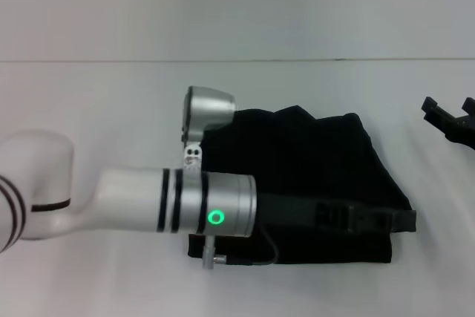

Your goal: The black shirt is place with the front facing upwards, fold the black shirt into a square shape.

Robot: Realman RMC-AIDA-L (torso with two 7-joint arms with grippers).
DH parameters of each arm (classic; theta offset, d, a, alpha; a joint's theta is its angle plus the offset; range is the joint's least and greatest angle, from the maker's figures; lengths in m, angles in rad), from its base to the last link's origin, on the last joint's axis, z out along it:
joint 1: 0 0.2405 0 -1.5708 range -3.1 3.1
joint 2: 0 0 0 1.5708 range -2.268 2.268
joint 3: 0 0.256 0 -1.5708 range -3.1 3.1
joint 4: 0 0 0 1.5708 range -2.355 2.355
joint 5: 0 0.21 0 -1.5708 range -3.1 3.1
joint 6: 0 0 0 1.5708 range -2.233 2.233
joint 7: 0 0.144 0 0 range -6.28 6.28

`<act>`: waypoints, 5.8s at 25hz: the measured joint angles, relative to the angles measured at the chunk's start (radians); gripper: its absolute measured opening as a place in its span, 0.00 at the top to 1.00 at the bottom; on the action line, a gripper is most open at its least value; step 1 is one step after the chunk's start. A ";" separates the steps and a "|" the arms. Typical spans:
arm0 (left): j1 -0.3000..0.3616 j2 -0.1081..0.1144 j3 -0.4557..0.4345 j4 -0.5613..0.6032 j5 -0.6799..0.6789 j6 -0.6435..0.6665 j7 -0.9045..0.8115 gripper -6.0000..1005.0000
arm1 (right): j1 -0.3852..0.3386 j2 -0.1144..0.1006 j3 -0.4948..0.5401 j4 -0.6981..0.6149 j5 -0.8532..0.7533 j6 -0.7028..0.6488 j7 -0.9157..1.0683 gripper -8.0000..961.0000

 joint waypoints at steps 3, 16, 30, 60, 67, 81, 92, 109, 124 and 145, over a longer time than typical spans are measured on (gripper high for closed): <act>0.056 0.004 -0.043 0.022 -0.037 0.092 0.104 0.62 | -0.006 -0.003 -0.012 -0.001 -0.011 -0.021 0.038 0.06; 0.346 0.042 -0.095 0.340 -0.083 0.211 0.278 0.21 | 0.064 -0.130 -0.249 -0.293 -0.416 -0.360 1.010 0.06; 0.407 0.137 -0.097 0.342 -0.095 0.223 0.280 0.20 | 0.350 -0.117 -0.399 -0.199 -0.691 -0.158 1.463 0.08; 0.503 0.167 -0.151 0.383 -0.090 0.198 0.292 0.20 | 0.371 -0.051 -0.487 -0.141 -0.694 0.010 1.543 0.11; 0.503 0.166 -0.151 0.381 -0.090 0.198 0.293 0.20 | 0.364 -0.046 -0.487 -0.150 -0.694 -0.001 1.521 0.12; 0.503 0.164 -0.151 0.381 -0.092 0.199 0.293 0.20 | 0.336 -0.038 -0.480 -0.176 -0.689 0.000 1.516 0.64; 0.505 0.161 -0.151 0.379 -0.097 0.196 0.293 0.20 | 0.242 -0.028 -0.472 -0.270 -0.586 -0.039 1.514 0.98; 0.483 0.157 -0.145 0.372 -0.096 0.239 0.280 0.20 | 0.054 -0.032 -0.429 -0.251 -0.365 0.030 1.384 0.97; 0.486 0.144 -0.148 0.347 -0.097 0.273 0.258 0.20 | 0.016 -0.041 -0.251 -0.240 -0.362 0.019 1.250 0.93; 0.478 0.134 -0.149 0.331 -0.121 0.246 0.230 0.20 | -0.218 -0.042 -0.005 -0.232 -0.398 -0.635 0.497 0.19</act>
